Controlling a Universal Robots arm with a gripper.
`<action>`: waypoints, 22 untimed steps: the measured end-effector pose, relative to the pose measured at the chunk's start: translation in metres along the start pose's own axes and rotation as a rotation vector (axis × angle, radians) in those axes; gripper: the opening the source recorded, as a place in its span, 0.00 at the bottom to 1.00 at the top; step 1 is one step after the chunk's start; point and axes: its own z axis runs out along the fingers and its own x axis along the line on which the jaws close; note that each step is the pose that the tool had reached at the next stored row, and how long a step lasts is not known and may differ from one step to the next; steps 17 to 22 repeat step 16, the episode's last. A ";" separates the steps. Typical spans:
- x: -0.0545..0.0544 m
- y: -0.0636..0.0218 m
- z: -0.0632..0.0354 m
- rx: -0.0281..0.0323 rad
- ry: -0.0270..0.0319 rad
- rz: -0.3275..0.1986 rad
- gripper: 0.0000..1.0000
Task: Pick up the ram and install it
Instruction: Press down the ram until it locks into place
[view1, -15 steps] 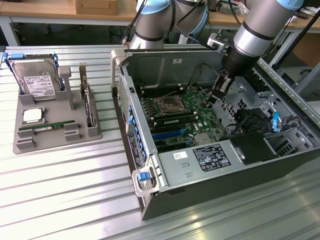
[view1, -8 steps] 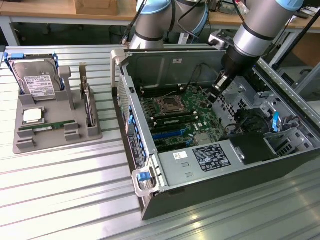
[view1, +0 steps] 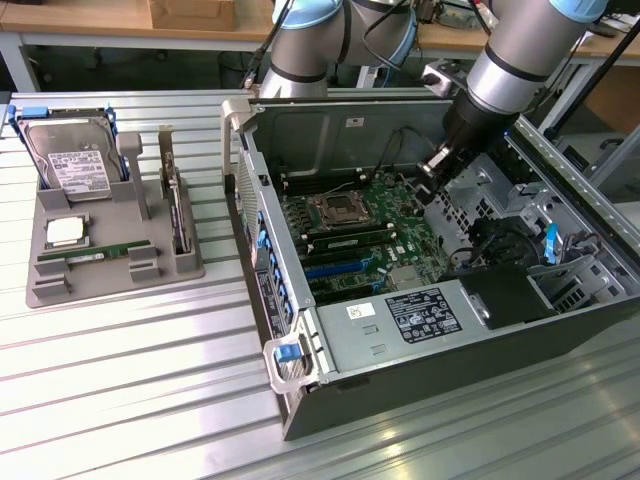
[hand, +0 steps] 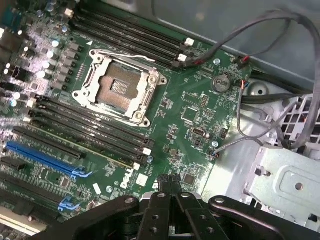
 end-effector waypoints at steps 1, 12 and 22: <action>0.000 0.0000 0.0000 -0.0005 -0.0028 0.038 0.10; 0.000 -0.0001 0.0007 -0.0048 -0.0311 0.424 0.10; 0.000 -0.0001 0.0007 -0.0049 -0.0313 0.424 0.10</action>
